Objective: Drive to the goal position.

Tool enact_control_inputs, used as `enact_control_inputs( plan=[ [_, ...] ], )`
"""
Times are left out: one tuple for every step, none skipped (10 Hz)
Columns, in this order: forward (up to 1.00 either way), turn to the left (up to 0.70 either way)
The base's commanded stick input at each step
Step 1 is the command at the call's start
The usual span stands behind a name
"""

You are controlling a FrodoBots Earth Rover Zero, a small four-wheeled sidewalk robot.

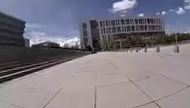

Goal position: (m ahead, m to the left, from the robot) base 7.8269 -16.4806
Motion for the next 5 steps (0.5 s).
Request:
enact_control_inputs(
  plan=[
    [0.70, 0.00],
    [0.70, 0.00],
    [0.70, 0.00],
    [0.70, 0.00],
    [0.70, 0.00]
  ],
)
